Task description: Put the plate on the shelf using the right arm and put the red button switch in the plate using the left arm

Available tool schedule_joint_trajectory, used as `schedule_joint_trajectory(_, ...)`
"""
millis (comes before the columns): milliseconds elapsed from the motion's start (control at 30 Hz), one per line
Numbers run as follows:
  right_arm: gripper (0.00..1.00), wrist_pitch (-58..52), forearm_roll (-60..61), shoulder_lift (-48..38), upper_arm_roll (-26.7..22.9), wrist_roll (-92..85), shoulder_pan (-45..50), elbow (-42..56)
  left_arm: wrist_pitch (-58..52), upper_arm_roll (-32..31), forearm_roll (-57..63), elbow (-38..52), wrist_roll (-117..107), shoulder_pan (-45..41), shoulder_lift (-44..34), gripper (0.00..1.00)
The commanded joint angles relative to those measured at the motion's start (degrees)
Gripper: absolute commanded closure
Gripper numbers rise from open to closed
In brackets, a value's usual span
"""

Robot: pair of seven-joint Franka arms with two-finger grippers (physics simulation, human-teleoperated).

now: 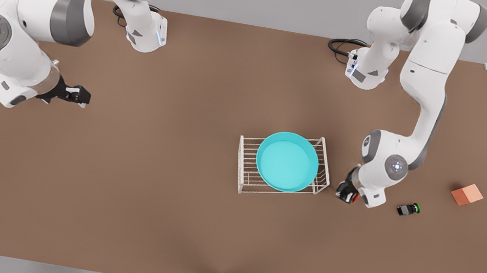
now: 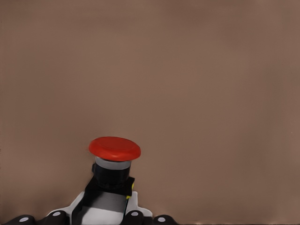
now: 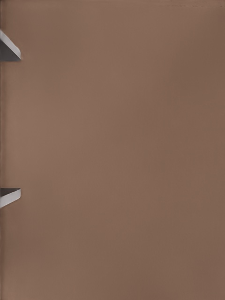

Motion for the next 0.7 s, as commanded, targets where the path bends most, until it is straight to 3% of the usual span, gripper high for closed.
schedule_joint_trajectory(0, 0.00, -0.69, 0.26, -0.01, 0.02, -5.34, -0.08, 0.08, -12.31, 1.00, -0.05, 2.90, -2.80, -0.03, -3.05, 0.51)
schedule_joint_trajectory(100, 0.00, -0.69, -0.27, 0.08, -0.07, -5.34, 0.01, 0.08, -22.33, 0.39, 4.07, 10.02, -7.10, -2.66, -4.99, 0.51)
schedule_joint_trajectory(167, 0.00, -0.34, -0.18, 0.26, -0.07, -5.34, -0.08, 0.08, -26.73, 0.39, 6.53, 13.45, -10.36, -8.89, -4.90, 0.51)
schedule_joint_trajectory(267, 0.00, 1.07, -0.45, 0.52, -0.15, -5.52, -0.60, -0.09, -25.85, -1.72, 8.03, 15.55, -17.56, -13.39, -3.41, 0.51)
schedule_joint_trajectory(567, 0.00, 1.42, 0.17, 0.52, -0.15, -5.70, -0.78, -0.71, -21.54, -8.93, 7.15, 15.38, -20.56, -14.18, -1.56, 0.49)
schedule_joint_trajectory(600, 0.00, 1.42, 0.08, 0.52, -0.15, -5.70, -0.87, -0.71, -21.28, -9.02, 7.24, 15.38, -19.94, -14.09, -1.56, 0.00)
schedule_joint_trajectory(667, 0.00, 1.42, 0.26, 0.52, -0.15, -5.70, -1.13, -0.62, -21.45, -8.93, 7.33, 15.47, -19.68, -13.74, -1.91, 0.00)
